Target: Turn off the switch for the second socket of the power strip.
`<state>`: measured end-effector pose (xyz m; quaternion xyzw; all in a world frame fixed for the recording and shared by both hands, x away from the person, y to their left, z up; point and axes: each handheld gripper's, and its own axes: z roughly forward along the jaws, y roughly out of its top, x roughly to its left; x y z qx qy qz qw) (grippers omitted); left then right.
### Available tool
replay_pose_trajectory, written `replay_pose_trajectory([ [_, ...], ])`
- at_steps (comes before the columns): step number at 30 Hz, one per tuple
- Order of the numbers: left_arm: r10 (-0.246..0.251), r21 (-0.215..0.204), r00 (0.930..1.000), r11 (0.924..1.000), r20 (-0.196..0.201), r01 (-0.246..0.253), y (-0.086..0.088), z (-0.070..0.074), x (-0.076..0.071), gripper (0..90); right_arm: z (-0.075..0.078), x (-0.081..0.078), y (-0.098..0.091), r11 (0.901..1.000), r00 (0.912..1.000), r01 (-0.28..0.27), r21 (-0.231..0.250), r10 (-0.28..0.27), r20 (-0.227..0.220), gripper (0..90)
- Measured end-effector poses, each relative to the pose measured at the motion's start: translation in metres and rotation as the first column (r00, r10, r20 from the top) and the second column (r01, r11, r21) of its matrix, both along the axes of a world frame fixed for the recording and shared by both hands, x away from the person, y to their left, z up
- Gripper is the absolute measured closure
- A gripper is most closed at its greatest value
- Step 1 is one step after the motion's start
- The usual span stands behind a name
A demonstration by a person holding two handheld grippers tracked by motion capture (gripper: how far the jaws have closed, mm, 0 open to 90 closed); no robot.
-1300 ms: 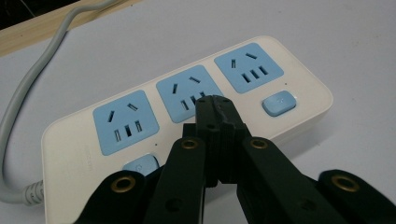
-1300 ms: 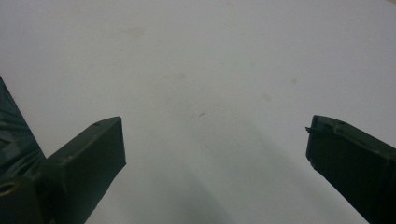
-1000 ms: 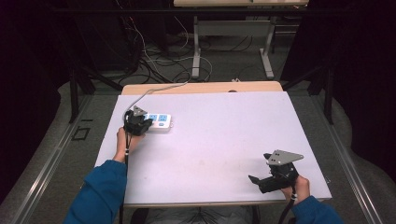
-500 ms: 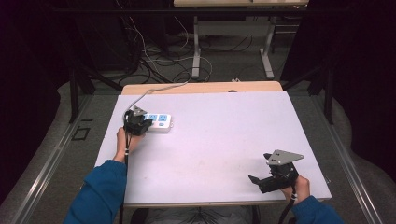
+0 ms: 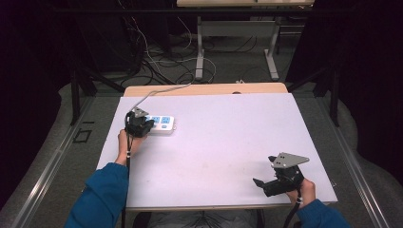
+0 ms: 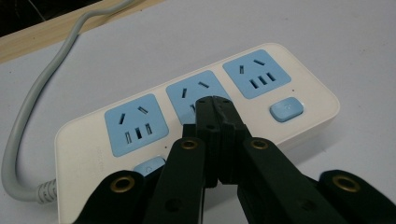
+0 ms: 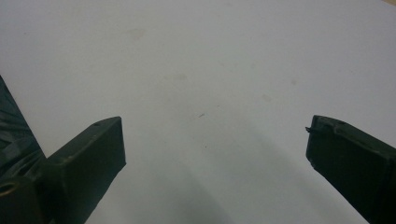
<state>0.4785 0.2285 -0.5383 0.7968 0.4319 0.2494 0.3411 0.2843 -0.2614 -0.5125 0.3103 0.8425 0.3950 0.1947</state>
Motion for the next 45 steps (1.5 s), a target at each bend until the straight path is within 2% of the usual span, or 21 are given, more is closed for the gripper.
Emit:
replay_pose_trajectory([
  [1,0.000,-0.007,1.0000,1.0000,-0.009,0.000,0.000,0.001,-0.001,90.0,0.000,0.000,0.000,1.0000,1.0000,0.004,0.000,-0.004,0.002,4.0],
  [6,0.004,-0.012,0.9999,0.9999,0.013,-0.004,0.000,0.003,-0.001,84.3,0.000,0.000,0.001,0.9999,0.9999,0.010,0.000,-0.010,0.002,4.0],
  [7,0.005,-0.016,0.9999,0.9999,0.010,-0.005,-0.001,0.003,-0.001,83.4,0.000,0.000,0.001,1.0000,1.0000,0.008,0.001,-0.008,0.000,4.0],
  [8,-0.005,-0.014,0.9999,0.9999,-0.015,0.004,0.000,0.004,-0.001,82.3,0.000,0.000,0.000,1.0000,1.0000,0.004,-0.003,-0.004,0.004,4.0],
  [11,0.000,-0.018,1.0000,0.9998,-0.004,0.000,0.000,0.004,-0.002,78.2,0.000,0.000,0.001,1.0000,1.0000,0.008,-0.001,-0.008,0.002,4.0],
  [14,-0.004,-0.023,0.9999,0.9997,-0.015,0.004,0.001,0.007,-0.003,74.0,0.000,0.000,0.001,0.9998,0.9999,0.017,-0.006,-0.017,0.003,4.1],
  [15,-0.004,-0.018,0.9999,0.9998,-0.016,0.004,0.002,0.007,-0.004,71.8,0.001,0.000,0.000,0.9999,0.9999,-0.002,-0.011,0.002,-0.015,4.0],
  [16,-0.002,-0.018,1.0000,0.9998,-0.010,0.002,0.002,0.008,-0.004,69.3,0.001,0.000,0.001,1.0000,1.0000,0.001,-0.001,-0.001,-0.006,4.0],
  [18,0.003,-0.007,0.9996,1.0000,-0.029,-0.003,0.003,0.010,-0.004,61.1,0.001,0.001,0.001,1.0000,1.0000,-0.001,-0.001,0.001,-0.010,4.0],
  [19,0.013,-0.013,0.9998,0.9998,-0.012,-0.014,0.003,0.009,-0.005,57.1,0.000,0.001,0.002,1.0000,1.0000,0.002,-0.001,-0.002,-0.004,4.0],
  [21,0.015,-0.002,0.9992,0.9999,-0.037,-0.015,0.003,0.011,-0.005,47.3,0.000,0.002,0.002,1.0000,1.0000,-0.006,-0.004,0.006,-0.007,4.0],
  [23,0.019,-0.021,0.9990,0.9996,-0.041,-0.020,0.001,0.011,-0.005,38.5,0.000,0.002,0.002,1.0000,1.0000,-0.004,-0.002,0.004,-0.006,4.0],
  [24,0.017,-0.005,0.9988,0.9998,-0.047,-0.017,0.002,0.013,-0.005,34.7,0.000,0.002,0.001,1.0000,1.0000,-0.003,-0.001,0.003,-0.003,4.0],
  [26,0.013,-0.002,0.9984,0.9999,-0.056,-0.013,0.001,0.014,-0.006,26.7,0.000,0.002,0.001,1.0000,1.0000,-0.003,-0.002,0.003,-0.004,4.0],
  [33,0.001,0.010,0.9955,0.9999,-0.095,0.000,0.001,0.021,-0.014,8.6,0.001,0.001,0.002,1.0000,0.9999,-0.007,-0.006,0.007,-0.010,4.0],
  [37,-0.003,0.001,0.9967,1.0000,-0.081,0.003,0.003,0.026,-0.022,1.9,0.000,0.000,0.002,1.0000,1.0000,0.000,0.001,0.000,-0.006,4.0],
  [38,-0.005,0.012,0.9964,0.9999,-0.085,0.007,0.003,0.028,-0.024,0.6,0.000,0.000,0.002,1.0000,1.0000,-0.001,-0.005,0.001,-0.007,4.0],
  [40,-0.014,0.017,0.9971,0.9997,-0.075,0.016,0.002,0.030,-0.028,0.4,0.000,0.001,0.002,1.0000,1.0000,-0.004,-0.002,0.004,-0.004,4.0],
  [42,-0.025,0.024,0.9959,0.9993,-0.087,0.027,0.001,0.032,-0.032,0.3,0.000,0.001,0.001,1.0000,0.9999,-0.001,0.004,0.001,-0.012,3.9],
  [44,-0.026,0.017,0.9972,0.9995,-0.070,0.027,0.000,0.032,-0.037,0.3,0.001,0.002,0.001,1.0000,0.9998,-0.006,-0.005,0.006,-0.019,3.8],
  [45,-0.026,0.021,0.9970,0.9994,-0.074,0.028,0.000,0.032,-0.040,0.2,0.000,0.002,0.001,1.0000,1.0000,-0.002,0.004,0.002,-0.007,3.7],
])
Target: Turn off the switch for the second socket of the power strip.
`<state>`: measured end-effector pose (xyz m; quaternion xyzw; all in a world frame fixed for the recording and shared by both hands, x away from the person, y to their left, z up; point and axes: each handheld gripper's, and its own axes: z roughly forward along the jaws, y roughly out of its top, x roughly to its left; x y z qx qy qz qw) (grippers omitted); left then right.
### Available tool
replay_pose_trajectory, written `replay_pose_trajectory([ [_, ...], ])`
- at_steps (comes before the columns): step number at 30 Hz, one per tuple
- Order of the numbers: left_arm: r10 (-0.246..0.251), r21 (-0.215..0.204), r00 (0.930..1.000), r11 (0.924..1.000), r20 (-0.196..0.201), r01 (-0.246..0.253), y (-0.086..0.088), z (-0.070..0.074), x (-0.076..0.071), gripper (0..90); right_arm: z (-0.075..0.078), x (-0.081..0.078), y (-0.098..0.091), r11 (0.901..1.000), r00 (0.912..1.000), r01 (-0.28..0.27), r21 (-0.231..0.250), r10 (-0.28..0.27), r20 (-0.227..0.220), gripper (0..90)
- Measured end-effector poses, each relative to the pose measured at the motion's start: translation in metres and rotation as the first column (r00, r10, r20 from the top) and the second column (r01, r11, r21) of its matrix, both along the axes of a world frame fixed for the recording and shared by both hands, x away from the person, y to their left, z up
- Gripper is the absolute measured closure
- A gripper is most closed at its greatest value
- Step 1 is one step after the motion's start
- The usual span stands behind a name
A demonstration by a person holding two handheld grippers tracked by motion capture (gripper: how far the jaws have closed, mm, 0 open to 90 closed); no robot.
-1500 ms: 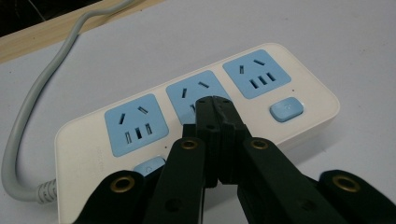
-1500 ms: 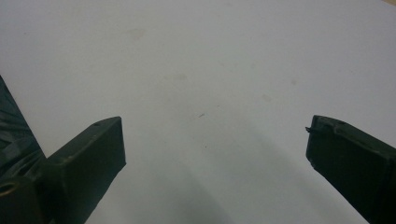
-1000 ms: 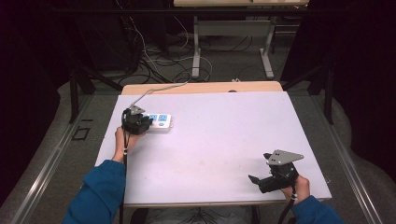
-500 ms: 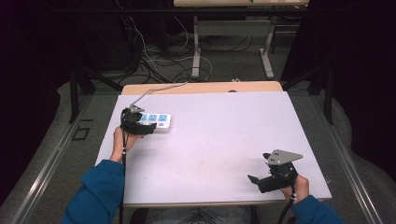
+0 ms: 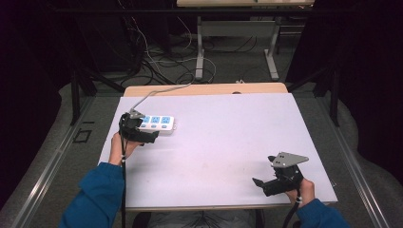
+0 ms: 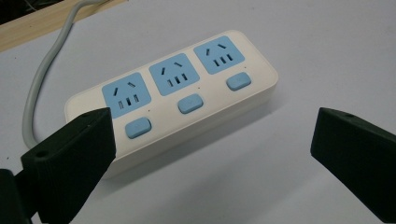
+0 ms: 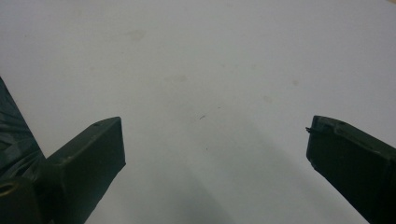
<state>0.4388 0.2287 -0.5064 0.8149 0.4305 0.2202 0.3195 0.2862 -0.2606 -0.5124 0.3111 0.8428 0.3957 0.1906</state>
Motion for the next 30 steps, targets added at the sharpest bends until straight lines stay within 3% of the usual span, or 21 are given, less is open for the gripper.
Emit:
replay_pose_trajectory([
  [9,-0.023,0.037,0.9997,0.9991,0.007,0.023,0.002,0.001,-0.028,0.1,0.000,0.000,-0.002,0.9999,0.9998,0.011,0.007,-0.011,-0.016,2.3],
  [18,-0.039,0.058,0.9991,0.9975,-0.012,0.040,-0.001,0.003,-0.055,0.0,0.000,0.000,-0.001,0.9998,0.9997,0.019,0.009,-0.019,-0.015,2.3],
  [20,-0.043,0.052,0.9991,0.9977,0.001,0.043,-0.001,0.003,-0.062,0.1,0.000,0.000,-0.001,0.9999,0.9998,0.015,0.006,-0.015,-0.014,2.3],
  [22,-0.052,0.055,0.9985,0.9971,-0.015,0.053,-0.001,0.005,-0.068,0.1,0.000,0.000,-0.001,0.9999,0.9998,0.013,-0.001,-0.013,-0.016,2.3],
  [28,-0.062,0.048,0.9980,0.9969,0.004,0.062,0.000,0.005,-0.086,0.1,0.000,0.000,-0.001,0.9999,0.9998,0.015,0.002,-0.015,-0.016,2.4],
  [30,-0.069,0.048,0.9976,0.9964,-0.006,0.069,0.000,0.006,-0.092,0.1,0.000,0.001,-0.001,0.9999,0.9998,0.014,0.004,-0.014,-0.011,2.4],
])
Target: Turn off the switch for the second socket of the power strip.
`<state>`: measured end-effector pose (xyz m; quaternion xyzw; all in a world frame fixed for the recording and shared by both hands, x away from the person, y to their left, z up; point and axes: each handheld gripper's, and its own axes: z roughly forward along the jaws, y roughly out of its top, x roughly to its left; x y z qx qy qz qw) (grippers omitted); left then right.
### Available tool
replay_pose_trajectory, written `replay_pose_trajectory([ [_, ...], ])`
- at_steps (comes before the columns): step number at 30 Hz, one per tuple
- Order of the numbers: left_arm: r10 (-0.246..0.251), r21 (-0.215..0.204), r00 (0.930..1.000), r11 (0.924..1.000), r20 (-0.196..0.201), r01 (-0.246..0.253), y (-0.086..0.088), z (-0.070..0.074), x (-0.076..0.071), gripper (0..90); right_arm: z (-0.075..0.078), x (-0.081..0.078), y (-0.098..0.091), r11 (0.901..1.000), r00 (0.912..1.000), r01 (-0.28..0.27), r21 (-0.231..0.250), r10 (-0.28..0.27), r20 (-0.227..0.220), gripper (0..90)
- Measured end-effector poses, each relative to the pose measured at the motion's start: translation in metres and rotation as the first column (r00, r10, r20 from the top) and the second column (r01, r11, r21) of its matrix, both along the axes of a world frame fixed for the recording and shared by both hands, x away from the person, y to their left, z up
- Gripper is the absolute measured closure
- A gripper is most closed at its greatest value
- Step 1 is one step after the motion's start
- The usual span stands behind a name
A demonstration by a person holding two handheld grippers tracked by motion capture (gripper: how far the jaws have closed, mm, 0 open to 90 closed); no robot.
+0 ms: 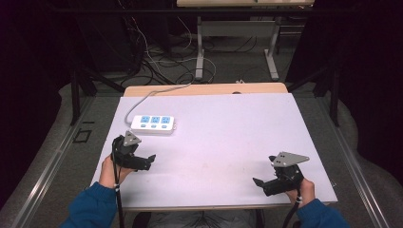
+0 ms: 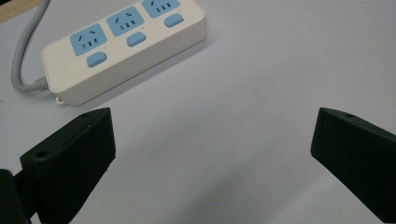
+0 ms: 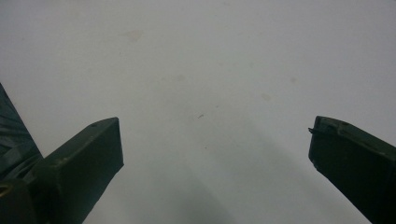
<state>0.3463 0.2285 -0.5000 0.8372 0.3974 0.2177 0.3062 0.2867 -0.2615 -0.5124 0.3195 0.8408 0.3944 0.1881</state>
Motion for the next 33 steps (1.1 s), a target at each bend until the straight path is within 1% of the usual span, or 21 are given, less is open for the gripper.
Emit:
replay_pose_trajectory([
  [1,-0.008,0.001,1.0000,1.0000,-0.005,0.008,0.000,0.000,-0.003,0.2,0.001,0.000,0.000,1.0000,1.0000,-0.003,-0.009,0.003,-0.008,2.4],
  [3,-0.017,0.001,0.9998,0.9999,-0.007,0.017,-0.001,0.000,-0.008,0.2,0.001,0.000,0.000,1.0000,1.0000,-0.003,-0.009,0.003,-0.007,2.4],
  [4,-0.018,-0.003,0.9998,0.9998,-0.004,0.018,-0.001,-0.001,-0.010,0.2,0.000,0.000,0.000,1.0000,1.0000,0.001,-0.004,-0.001,-0.004,2.4],
  [5,-0.017,-0.012,0.9998,0.9998,-0.007,0.017,-0.002,-0.001,-0.013,0.2,0.001,0.000,0.000,1.0000,1.0000,-0.004,-0.009,0.004,-0.007,2.4],
  [7,-0.030,0.002,0.9996,0.9996,-0.004,0.030,-0.003,-0.001,-0.017,0.2,0.001,0.000,0.000,1.0000,1.0000,-0.003,-0.009,0.003,-0.007,2.4],
  [8,-0.035,-0.002,0.9993,0.9994,-0.010,0.035,-0.004,-0.001,-0.019,0.2,0.001,-0.001,0.000,1.0000,0.9999,0.002,-0.007,-0.002,-0.012,2.4],
  [9,-0.034,-0.006,0.9994,0.9994,-0.003,0.034,-0.004,-0.002,-0.021,0.2,0.001,0.000,0.000,1.0000,1.0000,-0.001,-0.007,0.001,-0.006,2.4],
  [10,-0.039,-0.003,0.9992,0.9992,-0.004,0.039,-0.004,-0.002,-0.023,0.1,0.000,0.000,0.000,1.0000,1.0000,0.002,0.001,-0.002,0.000,2.4],
  [12,-0.042,-0.007,0.9991,0.9991,0.000,0.042,-0.005,-0.002,-0.027,0.1,0.000,0.000,0.000,1.0000,1.0000,0.001,-0.006,-0.001,-0.006,2.4],
  [13,-0.044,-0.007,0.9990,0.9990,-0.001,0.044,-0.006,-0.002,-0.030,0.1,0.000,0.000,0.000,1.0000,1.0000,0.004,0.000,-0.004,-0.003,2.4],
  [18,-0.064,0.000,0.9979,0.9979,0.007,0.064,-0.007,-0.001,-0.042,0.1,0.001,0.000,0.000,0.9999,1.0000,0.002,-0.013,-0.002,-0.005,2.5],
  [21,-0.067,-0.010,0.9977,0.9977,0.009,0.067,-0.007,-0.001,-0.049,0.1,0.000,0.000,0.000,1.0000,1.0000,0.002,-0.006,-0.002,-0.003,2.5],
  [22,-0.071,-0.006,0.9974,0.9974,0.010,0.071,-0.007,-0.001,-0.051,0.1,0.000,0.000,0.000,0.9999,1.0000,0.002,-0.011,-0.002,-0.006,2.5],
  [24,-0.076,-0.006,0.9971,0.9971,0.009,0.076,-0.006,-0.002,-0.054,0.1,0.000,0.000,0.000,1.0000,1.0000,-0.001,-0.006,0.001,-0.001,2.5],
  [25,-0.071,-0.012,0.9974,0.9974,0.014,0.071,-0.006,-0.002,-0.056,0.1,0.000,0.000,0.000,1.0000,1.0000,-0.001,-0.006,0.001,-0.003,2.5],
  [28,-0.081,-0.010,0.9967,0.9967,0.010,0.081,-0.005,-0.003,-0.060,0.1,0.000,0.000,0.000,1.0000,1.0000,-0.001,-0.006,0.001,-0.004,2.5],
  [29,-0.077,-0.011,0.9969,0.9970,0.017,0.077,-0.005,-0.004,-0.062,0.1,0.000,0.000,0.000,1.0000,1.0000,0.002,-0.003,-0.002,-0.006,2.5],
  [32,-0.084,-0.009,0.9964,0.9964,0.008,0.085,-0.004,-0.003,-0.066,0.1,-0.001,-0.001,0.001,0.9999,0.9999,0.011,0.006,-0.011,-0.005,2.5],
  [33,-0.085,-0.011,0.9962,0.9963,0.018,0.085,-0.004,-0.004,-0.067,0.2,-0.001,-0.001,0.001,0.9999,0.9999,0.013,0.004,-0.013,-0.003,2.5],
])
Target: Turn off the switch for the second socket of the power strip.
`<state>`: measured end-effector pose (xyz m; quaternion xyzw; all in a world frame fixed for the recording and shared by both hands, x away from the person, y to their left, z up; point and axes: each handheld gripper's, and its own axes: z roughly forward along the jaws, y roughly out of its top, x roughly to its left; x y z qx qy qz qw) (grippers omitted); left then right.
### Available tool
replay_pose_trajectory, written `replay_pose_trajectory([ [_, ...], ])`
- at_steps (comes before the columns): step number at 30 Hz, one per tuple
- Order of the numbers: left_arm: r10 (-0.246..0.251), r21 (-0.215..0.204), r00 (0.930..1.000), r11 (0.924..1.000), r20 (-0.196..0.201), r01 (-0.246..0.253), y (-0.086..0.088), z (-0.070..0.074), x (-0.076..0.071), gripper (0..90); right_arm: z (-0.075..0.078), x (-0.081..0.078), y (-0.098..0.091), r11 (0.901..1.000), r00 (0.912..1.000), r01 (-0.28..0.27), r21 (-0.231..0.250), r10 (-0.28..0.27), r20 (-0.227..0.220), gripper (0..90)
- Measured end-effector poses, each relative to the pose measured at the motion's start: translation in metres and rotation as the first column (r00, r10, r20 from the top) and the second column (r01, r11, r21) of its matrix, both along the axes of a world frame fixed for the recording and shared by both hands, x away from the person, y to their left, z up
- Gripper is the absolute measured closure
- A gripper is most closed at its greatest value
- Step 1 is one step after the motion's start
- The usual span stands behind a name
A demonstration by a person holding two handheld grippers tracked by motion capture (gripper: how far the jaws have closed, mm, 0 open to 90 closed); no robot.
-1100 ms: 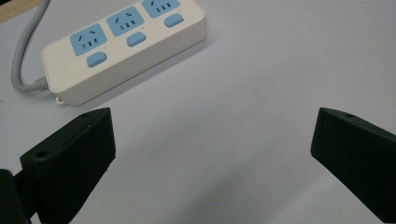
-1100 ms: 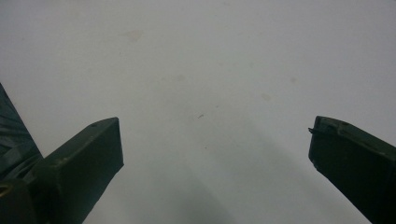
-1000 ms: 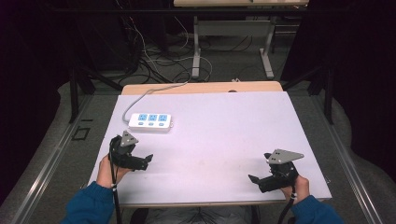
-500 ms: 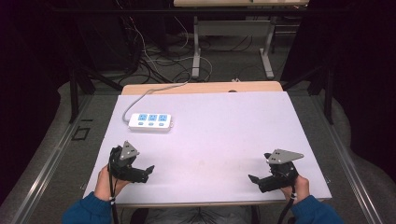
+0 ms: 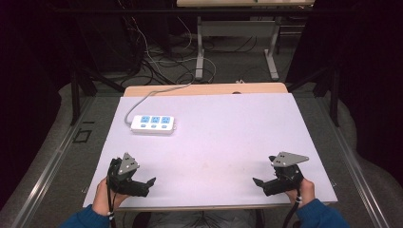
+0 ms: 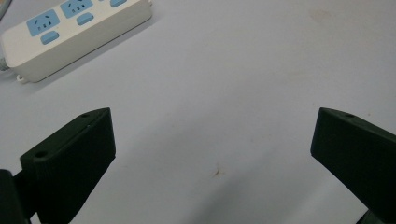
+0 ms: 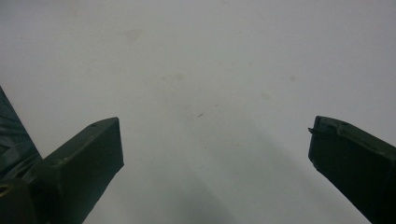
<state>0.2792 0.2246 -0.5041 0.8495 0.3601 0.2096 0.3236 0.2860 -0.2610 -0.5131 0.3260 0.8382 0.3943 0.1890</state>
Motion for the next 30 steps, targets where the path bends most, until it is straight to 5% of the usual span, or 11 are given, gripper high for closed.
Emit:
replay_pose_trajectory([
  [12,-0.004,-0.015,1.0000,0.9999,0.007,0.004,0.004,-0.004,-0.011,0.2,0.000,0.000,0.001,1.0000,1.0000,0.003,-0.004,-0.003,0.001,2.5],
  [30,-0.022,-0.045,0.9966,0.9987,0.079,0.026,0.011,-0.006,-0.021,0.2,-0.001,0.000,0.002,0.9998,0.9999,-0.011,-0.017,0.010,-0.010,2.6],
])
